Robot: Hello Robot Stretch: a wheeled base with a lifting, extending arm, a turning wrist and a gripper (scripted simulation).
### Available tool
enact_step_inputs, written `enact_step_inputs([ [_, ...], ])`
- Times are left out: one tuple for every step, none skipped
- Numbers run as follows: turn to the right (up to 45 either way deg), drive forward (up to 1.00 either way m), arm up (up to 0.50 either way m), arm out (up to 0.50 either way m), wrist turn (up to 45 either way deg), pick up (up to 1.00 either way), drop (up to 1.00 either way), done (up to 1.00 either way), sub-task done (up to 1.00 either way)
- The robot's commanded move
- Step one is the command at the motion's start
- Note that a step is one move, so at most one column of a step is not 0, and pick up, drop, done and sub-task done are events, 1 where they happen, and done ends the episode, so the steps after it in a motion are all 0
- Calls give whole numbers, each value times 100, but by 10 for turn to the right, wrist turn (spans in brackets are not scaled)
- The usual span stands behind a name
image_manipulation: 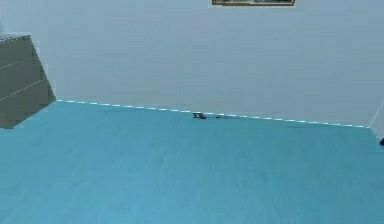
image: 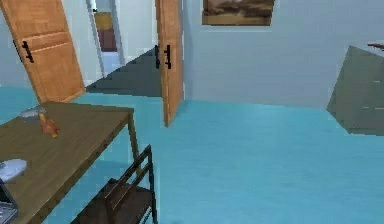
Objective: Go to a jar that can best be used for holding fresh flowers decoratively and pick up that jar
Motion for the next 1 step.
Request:
enact_step_inputs([
  [0, 100, 0, 0, 0, 0, 0, 0, 0],
])
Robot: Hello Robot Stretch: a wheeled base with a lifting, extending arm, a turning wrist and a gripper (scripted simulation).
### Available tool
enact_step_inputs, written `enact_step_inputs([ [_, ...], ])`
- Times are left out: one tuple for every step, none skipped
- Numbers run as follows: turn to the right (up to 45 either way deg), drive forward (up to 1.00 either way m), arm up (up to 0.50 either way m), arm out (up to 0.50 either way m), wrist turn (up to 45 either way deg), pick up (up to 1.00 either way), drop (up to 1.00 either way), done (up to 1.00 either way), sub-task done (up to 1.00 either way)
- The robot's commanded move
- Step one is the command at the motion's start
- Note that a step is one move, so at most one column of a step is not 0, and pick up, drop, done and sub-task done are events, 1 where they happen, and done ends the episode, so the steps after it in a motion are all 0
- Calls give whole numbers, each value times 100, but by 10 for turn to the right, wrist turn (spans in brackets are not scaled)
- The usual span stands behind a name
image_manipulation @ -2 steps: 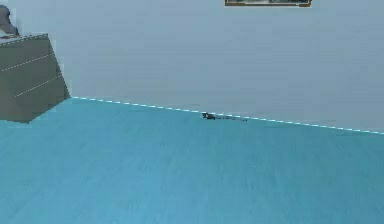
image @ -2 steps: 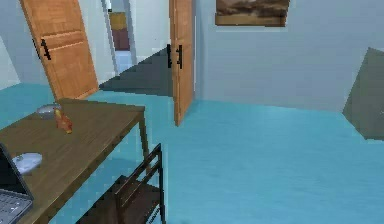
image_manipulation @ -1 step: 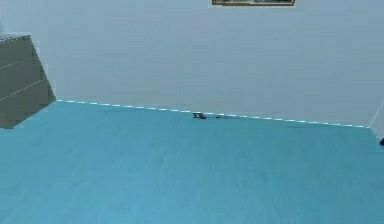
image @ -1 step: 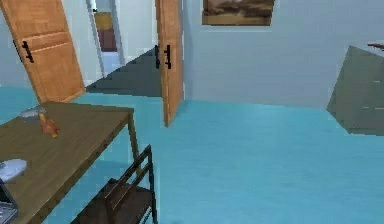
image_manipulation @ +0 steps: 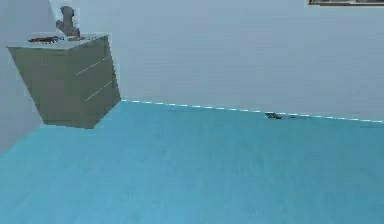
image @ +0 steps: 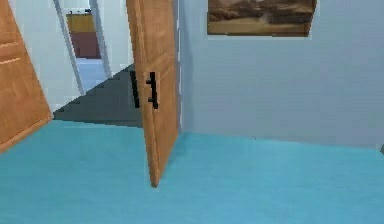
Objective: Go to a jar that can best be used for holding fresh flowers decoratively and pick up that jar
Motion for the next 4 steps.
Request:
enact_step_inputs([
  [-450, 0, 0, 0, 0, 0, 0, 0, 0],
  [0, 15, 0, 0, 0, 0, 0, 0, 0],
  [-450, 0, 0, 0, 0, 0, 0, 0, 0],
  [-450, 0, 0, 0, 0, 0, 0, 0, 0],
])
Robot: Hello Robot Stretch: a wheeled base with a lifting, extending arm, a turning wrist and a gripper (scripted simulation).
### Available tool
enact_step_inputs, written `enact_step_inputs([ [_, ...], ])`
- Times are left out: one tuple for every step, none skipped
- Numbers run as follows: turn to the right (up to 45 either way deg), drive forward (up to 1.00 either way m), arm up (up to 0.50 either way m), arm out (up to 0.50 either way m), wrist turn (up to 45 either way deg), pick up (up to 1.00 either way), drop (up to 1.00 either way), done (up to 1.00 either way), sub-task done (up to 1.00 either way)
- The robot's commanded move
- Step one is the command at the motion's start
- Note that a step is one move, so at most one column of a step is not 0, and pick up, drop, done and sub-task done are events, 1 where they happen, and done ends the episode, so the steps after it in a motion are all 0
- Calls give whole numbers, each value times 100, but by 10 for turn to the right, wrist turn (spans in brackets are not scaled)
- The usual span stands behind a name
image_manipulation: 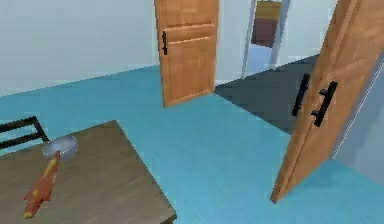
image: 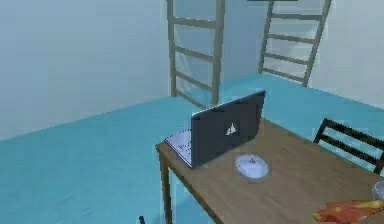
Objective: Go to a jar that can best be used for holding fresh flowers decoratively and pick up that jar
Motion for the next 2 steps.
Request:
enact_step_inputs([
  [-450, 0, 0, 0, 0, 0, 0, 0, 0],
  [-210, 0, 0, 0, 0, 0, 0, 0, 0],
])
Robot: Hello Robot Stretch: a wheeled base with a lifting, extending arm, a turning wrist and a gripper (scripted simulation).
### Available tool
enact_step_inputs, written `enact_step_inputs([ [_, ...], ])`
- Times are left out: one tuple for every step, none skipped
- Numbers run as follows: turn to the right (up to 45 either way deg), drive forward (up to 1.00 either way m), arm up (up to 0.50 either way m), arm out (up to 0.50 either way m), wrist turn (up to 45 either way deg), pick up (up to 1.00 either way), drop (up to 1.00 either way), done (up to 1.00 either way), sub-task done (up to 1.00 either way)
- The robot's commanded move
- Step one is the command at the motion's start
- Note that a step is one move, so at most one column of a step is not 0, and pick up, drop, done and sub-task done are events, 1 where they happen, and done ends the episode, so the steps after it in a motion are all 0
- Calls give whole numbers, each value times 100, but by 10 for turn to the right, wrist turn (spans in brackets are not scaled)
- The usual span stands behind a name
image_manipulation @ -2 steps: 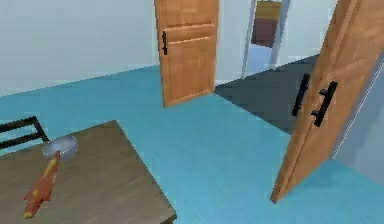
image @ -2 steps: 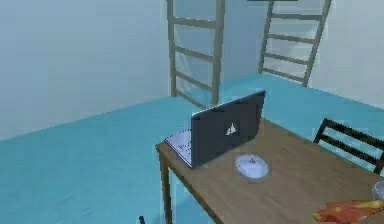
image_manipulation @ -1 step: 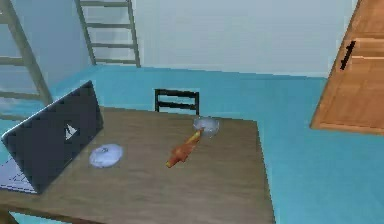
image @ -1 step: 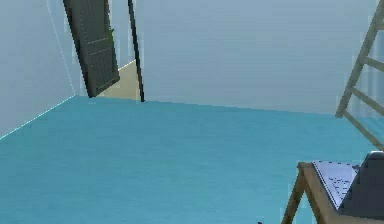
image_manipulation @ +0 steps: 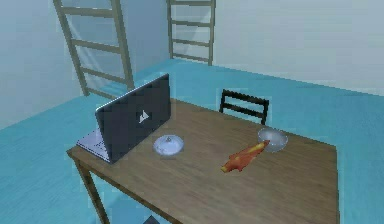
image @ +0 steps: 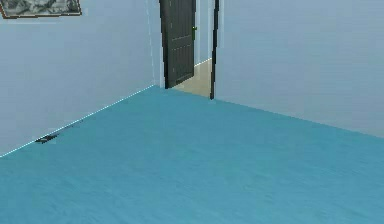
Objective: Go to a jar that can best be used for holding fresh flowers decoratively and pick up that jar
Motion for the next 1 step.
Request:
enact_step_inputs([
  [0, 0, 50, 0, 0, 0, 0, 0, 0],
])
